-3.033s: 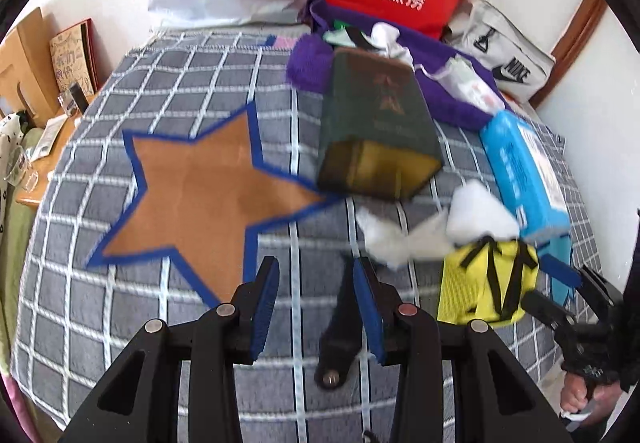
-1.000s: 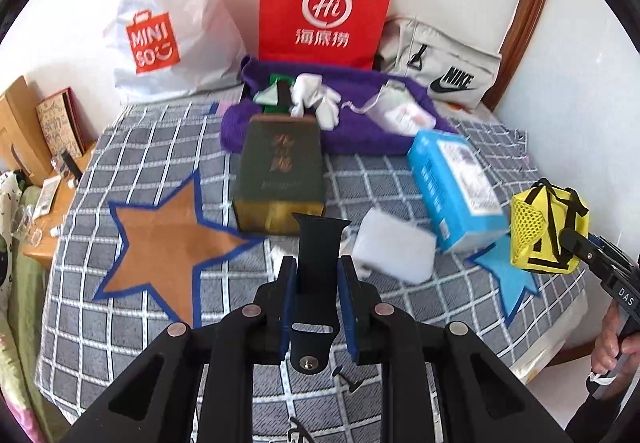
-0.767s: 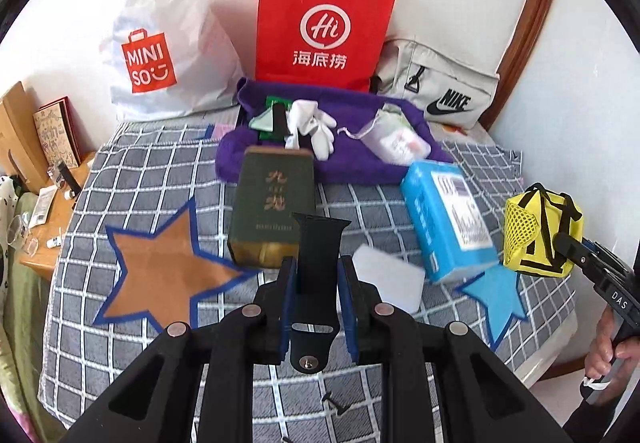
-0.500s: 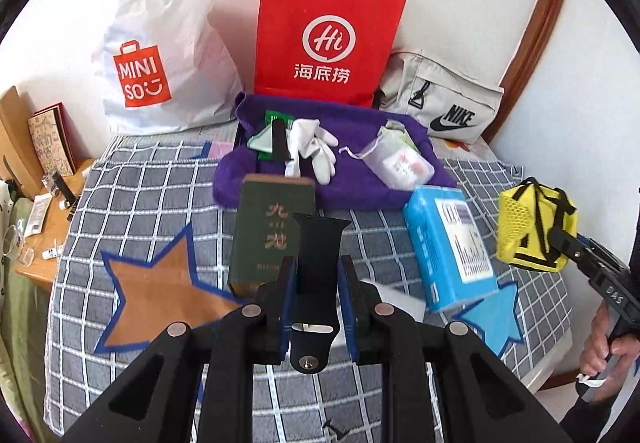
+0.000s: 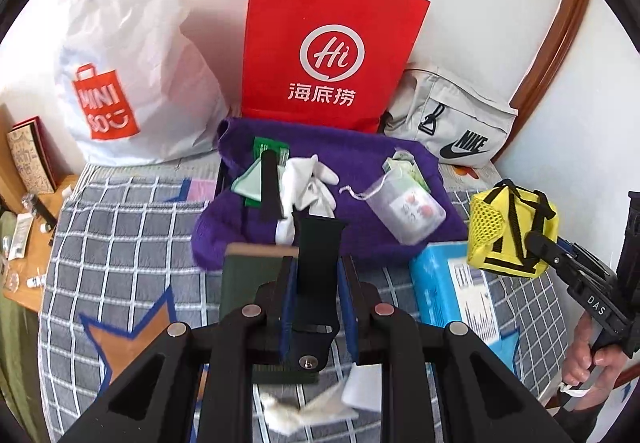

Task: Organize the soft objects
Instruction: 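Lift yellow bag with right tool and carry it over the purple towel, then lower yellow bag onto towel and open right tool, then grasp white tissue with left tool while right tool grasps white sponge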

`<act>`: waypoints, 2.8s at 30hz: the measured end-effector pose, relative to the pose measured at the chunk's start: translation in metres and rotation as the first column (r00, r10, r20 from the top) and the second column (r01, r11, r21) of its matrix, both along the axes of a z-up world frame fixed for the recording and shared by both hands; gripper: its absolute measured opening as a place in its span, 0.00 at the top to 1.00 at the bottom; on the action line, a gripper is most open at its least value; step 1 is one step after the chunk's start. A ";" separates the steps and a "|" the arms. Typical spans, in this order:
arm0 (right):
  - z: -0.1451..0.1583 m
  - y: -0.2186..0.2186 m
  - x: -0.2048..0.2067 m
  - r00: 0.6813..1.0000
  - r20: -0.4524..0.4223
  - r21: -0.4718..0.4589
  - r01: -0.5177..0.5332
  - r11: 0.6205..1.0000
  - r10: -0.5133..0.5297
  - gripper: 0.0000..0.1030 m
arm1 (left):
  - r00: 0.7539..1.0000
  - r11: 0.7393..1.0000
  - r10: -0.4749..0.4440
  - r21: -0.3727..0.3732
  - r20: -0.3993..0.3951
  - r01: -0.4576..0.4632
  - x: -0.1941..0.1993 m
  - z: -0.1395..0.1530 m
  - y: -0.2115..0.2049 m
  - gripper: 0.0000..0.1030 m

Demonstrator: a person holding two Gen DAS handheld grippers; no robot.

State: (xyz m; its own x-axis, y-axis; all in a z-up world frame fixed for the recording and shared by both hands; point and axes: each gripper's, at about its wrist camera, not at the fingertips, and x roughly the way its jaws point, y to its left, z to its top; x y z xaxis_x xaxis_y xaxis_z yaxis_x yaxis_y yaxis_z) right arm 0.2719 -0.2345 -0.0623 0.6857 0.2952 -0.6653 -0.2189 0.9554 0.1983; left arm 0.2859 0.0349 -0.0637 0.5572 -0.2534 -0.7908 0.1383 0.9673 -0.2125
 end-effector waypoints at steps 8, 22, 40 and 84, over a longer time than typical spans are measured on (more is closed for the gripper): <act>-0.011 0.008 0.042 1.000 -0.021 -0.003 -0.003 1.000 0.003 0.69 | 1.000 0.999 0.006 -0.033 -0.019 -0.007 0.042 -0.009 0.001 0.81; -0.041 0.036 0.110 0.996 -0.081 -0.044 -0.053 0.998 0.050 0.69 | 0.997 0.998 0.061 -0.028 -0.042 -0.062 0.109 -0.026 0.019 0.81; -0.088 0.036 0.150 0.980 -0.193 -0.085 -0.062 0.994 0.044 0.69 | 0.986 0.995 -0.030 -0.094 -0.163 0.015 0.163 -0.078 -0.011 0.80; -0.116 0.153 -0.050 0.889 -0.281 -0.248 -0.431 0.868 0.361 0.25 | 0.993 0.994 0.095 -0.047 -0.075 -0.099 -0.052 -0.050 0.078 0.56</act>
